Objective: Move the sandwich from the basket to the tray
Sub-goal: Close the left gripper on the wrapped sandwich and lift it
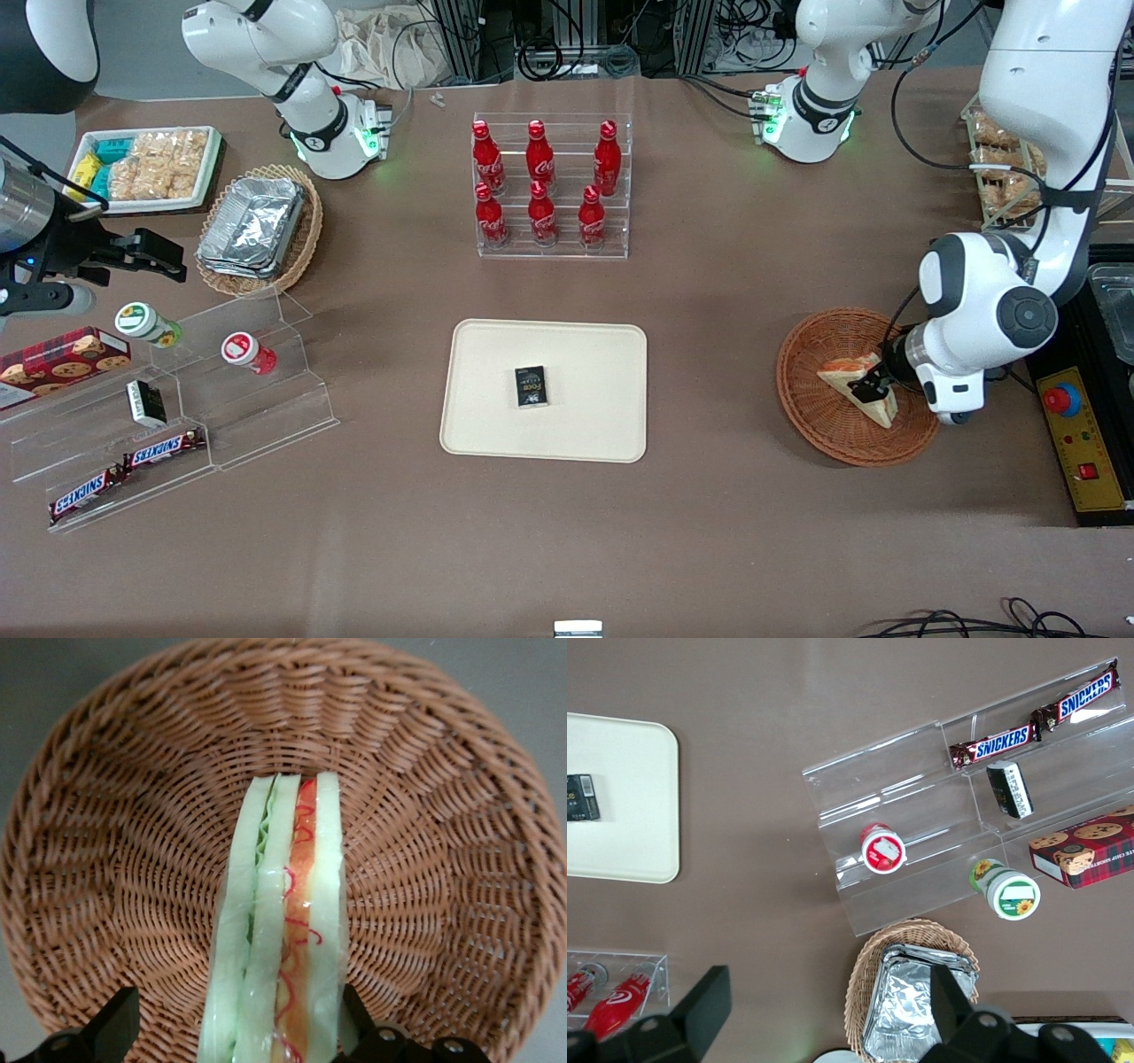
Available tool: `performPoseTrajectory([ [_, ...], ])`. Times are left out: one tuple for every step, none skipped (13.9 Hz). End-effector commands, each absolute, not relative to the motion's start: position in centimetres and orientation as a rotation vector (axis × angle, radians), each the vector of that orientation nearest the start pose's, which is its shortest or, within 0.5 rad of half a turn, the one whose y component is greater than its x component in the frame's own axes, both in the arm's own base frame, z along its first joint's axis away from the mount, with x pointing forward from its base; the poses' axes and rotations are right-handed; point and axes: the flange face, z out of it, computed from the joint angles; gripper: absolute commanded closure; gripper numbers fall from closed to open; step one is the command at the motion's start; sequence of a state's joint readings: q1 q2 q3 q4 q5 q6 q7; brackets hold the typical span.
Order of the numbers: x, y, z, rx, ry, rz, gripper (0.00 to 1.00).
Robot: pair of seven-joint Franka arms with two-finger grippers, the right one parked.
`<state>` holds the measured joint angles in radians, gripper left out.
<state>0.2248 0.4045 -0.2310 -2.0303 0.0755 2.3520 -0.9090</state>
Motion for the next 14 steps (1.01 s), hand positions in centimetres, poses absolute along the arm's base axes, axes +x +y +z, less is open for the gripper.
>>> performPoseTrajectory([
  [59.3, -0.5, 23.9, -2.833, -1.364, 0.101, 0.32],
  [59.2, -0.4, 23.9, -2.814, -1.4, 0.101, 0.8],
  [59.3, -0.4, 24.0, -2.806, -1.416, 0.099, 1.0],
  [59.7, -0.3, 24.4, -2.804, -1.427, 0.088, 1.0],
  [60.0, -0.3, 25.2, -2.807, -1.427, 0.077, 1.0],
  [60.3, -0.1, 25.8, -2.804, -1.42, 0.082, 1.0],
  [60.6, -0.1, 26.4, -2.795, -1.409, 0.104, 1.0],
  [61.0, -0.3, 27.6, -2.786, -1.389, 0.128, 1.0],
  [61.3, -0.9, 29.4, -2.78, -1.363, 0.151, 1.0],
  [61.7, -2.5, 31.6, -2.78, -1.317, 0.19, 1.0],
  [62.1, -3.0, 33.7, -2.763, -1.287, 0.239, 1.0],
  [62.4, -4.4, 36.0, -2.779, -1.213, 0.278, 1.0],
  [62.7, -5.0, 37.9, -2.796, -1.14, 0.329, 1.0],
  [62.8, -6.4, 40.3, -2.818, -1.069, 0.357, 1.0],
])
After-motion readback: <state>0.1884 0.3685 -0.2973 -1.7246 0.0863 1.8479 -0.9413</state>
